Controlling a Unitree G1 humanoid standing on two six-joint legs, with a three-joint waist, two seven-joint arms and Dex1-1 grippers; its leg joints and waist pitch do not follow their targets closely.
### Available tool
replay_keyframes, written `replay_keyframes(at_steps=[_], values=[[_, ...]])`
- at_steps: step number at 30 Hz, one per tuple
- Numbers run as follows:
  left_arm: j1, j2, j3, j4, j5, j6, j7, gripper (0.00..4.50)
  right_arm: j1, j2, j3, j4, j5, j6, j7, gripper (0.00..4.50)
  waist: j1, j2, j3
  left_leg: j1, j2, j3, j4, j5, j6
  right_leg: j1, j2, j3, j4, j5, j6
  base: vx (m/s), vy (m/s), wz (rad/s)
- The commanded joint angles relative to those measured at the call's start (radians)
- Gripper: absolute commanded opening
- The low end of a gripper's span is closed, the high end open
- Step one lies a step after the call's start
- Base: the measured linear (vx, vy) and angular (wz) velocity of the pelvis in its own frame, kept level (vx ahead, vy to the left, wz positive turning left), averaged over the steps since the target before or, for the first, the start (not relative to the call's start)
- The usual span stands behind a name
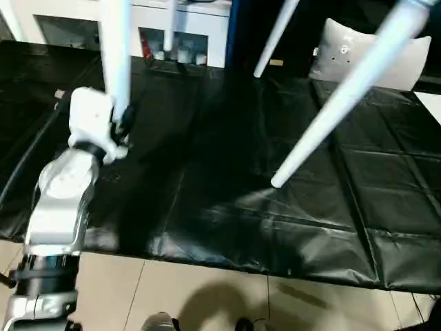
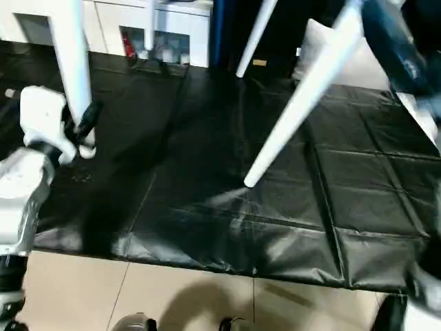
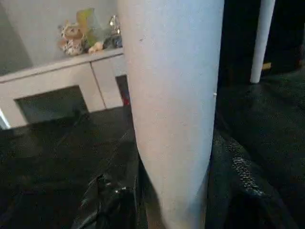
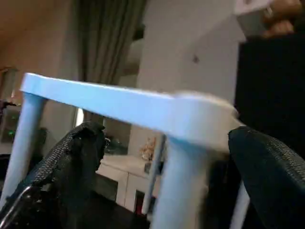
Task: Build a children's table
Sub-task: Flip table
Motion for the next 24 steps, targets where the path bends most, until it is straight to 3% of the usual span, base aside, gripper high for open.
replay_keyframes(at_steps=[1, 5, 7, 10, 16, 18, 21, 24], values=[[0.004, 0.028, -0.033, 0.008, 0.062, -0.038, -0.009, 1.52, 0.023, 0.007, 0.003, 0.014, -0.019, -0.003, -0.015, 4.50, -0.001, 0.013, -0.069, 0.022, 0.034, -0.018, -0.087, -0.308, 0.020, 0.047, -0.068, 0.028, -0.105, -0.512, -0.049, 0.000, 0.000, 0.00], [0.011, 0.027, -0.030, 0.033, 0.057, -0.071, -0.011, 1.52, 0.087, 0.035, 0.114, 0.147, -0.170, -0.029, -0.042, 4.50, -0.007, 0.018, -0.063, 0.031, 0.041, -0.022, -0.093, -0.378, -0.003, 0.043, -0.071, 0.023, -0.113, -0.528, -0.067, 0.000, 0.000, 0.00], [0.012, 0.028, -0.030, 0.037, 0.056, -0.077, -0.012, 1.52, 0.090, 0.042, 0.143, 0.177, -0.183, -0.023, -0.039, 4.50, -0.011, 0.016, -0.066, 0.032, 0.042, -0.026, -0.096, -0.408, -0.014, 0.051, -0.077, 0.022, -0.113, -0.534, -0.068, 0.000, 0.000, 0.00], [0.013, 0.036, -0.037, 0.052, 0.054, -0.094, -0.015, 1.52, 0.087, 0.056, 0.283, 0.273, -0.268, -0.039, -0.012, 4.50, -0.010, 0.018, -0.067, 0.031, 0.045, -0.025, -0.099, -0.386, -0.011, 0.054, -0.079, 0.027, -0.108, -0.470, -0.092, 0.000, 0.000, 0.00], [0.013, 0.036, -0.038, 0.077, 0.049, -0.113, -0.020, 1.52, 0.020, 0.104, 0.321, 0.379, -0.346, -0.101, -0.067, 4.50, -0.006, 0.020, -0.072, 0.031, 0.046, -0.019, -0.099, -0.341, -0.016, 0.056, -0.079, 0.037, -0.093, -0.369, -0.131, 0.000, 0.000, 0.00], [0.012, 0.033, -0.040, 0.090, 0.045, -0.122, -0.024, 1.52, -0.010, 0.128, 0.343, 0.407, -0.350, -0.114, -0.052, 4.50, -0.006, 0.025, -0.072, 0.033, 0.046, -0.018, -0.098, -0.338, -0.018, 0.055, -0.078, 0.038, -0.089, -0.351, -0.142, 0.000, 0.000, 0.00], [0.008, 0.027, -0.048, 0.106, 0.046, -0.132, -0.023, 1.52, -0.048, 0.143, 0.394, 0.440, -0.356, -0.139, -0.008, 4.50, -0.005, 0.020, -0.070, 0.033, 0.047, -0.017, -0.101, -0.344, -0.016, 0.058, -0.079, 0.039, -0.090, -0.353, -0.144, 0.000, 0.000, 0.00], [0.007, 0.028, -0.052, 0.111, 0.045, -0.135, -0.022, 1.52, -0.051, 0.140, 0.427, 0.416, -0.347, -0.133, 0.051, 4.50, 0.000, 0.023, -0.070, 0.037, 0.050, -0.016, -0.102, -0.336, -0.014, 0.058, -0.079, 0.041, -0.088, -0.341, -0.149, 0.000, 0.000, 0.00]])
